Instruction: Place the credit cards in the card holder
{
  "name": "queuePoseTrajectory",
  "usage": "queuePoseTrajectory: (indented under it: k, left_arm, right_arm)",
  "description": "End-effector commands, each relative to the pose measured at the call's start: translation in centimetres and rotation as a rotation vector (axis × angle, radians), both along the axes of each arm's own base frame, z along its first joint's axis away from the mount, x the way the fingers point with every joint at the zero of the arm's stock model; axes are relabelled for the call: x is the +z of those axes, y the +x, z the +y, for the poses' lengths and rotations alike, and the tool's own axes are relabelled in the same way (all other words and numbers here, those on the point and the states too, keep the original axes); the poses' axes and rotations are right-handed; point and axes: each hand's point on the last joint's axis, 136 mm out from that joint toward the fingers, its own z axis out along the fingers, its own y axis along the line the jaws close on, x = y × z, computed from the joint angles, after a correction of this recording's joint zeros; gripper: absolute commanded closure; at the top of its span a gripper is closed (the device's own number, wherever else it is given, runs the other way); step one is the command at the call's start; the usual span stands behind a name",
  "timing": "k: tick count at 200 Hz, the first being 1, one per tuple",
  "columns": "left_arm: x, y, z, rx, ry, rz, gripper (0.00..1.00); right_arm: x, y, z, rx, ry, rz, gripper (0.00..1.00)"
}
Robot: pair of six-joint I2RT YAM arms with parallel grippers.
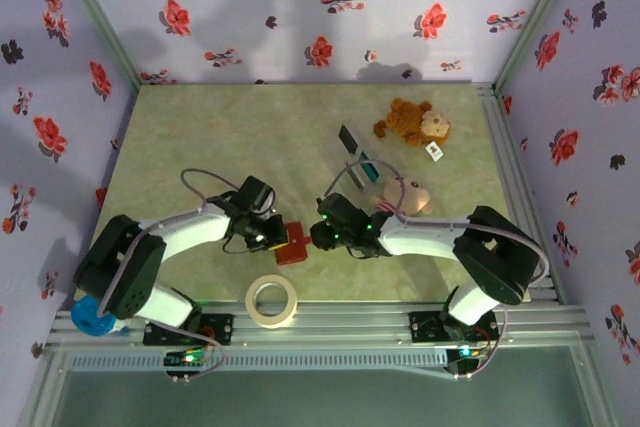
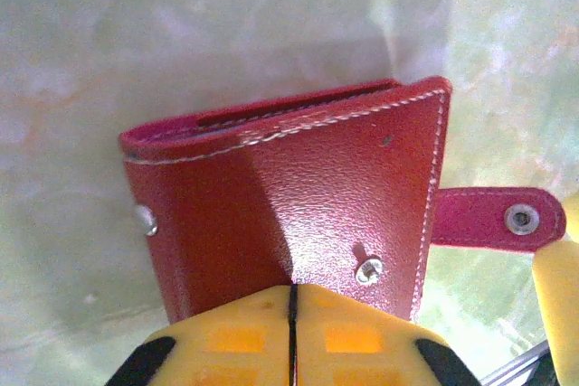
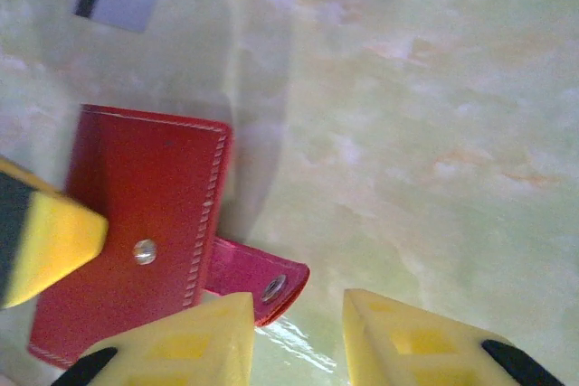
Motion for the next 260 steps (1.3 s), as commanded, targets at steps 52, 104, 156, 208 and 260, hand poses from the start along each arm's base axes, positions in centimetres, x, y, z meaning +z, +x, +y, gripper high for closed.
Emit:
queuePoseTrajectory:
  k: [52, 104, 156, 208, 260]
  left_arm:
    - [-2.0, -0.4, 0.8, -0.029, 0.059, 0.038, 0.93]
    - [-2.1, -0.8, 1.0, -0.035, 0.058, 0.043, 0.94]
    - [-2.5, -1.2, 1.1, -0.024, 0.05, 0.046, 0.95]
    - [-2.5, -1.2, 1.2, -0.01, 0.044, 0.043, 0.96]
    - [-2.5, -1.1, 1.1, -0.009, 0.037, 0.038, 0.96]
  right_arm:
    - [-0.4, -0.5, 0.9, -0.035, 0.028, 0.101, 0.72]
    - [0.8, 0.3, 0.9, -0.032, 0.006, 0.087, 0.75]
    - [1.0, 0.8, 1.5, -0.035, 0.056, 0.177, 0.66]
    - [0.4, 0.6, 3.0, 0.002, 0.068, 0.226, 0.53]
    - [0.7, 0.7, 4.2, 0.015, 0.045, 0.219, 0.55]
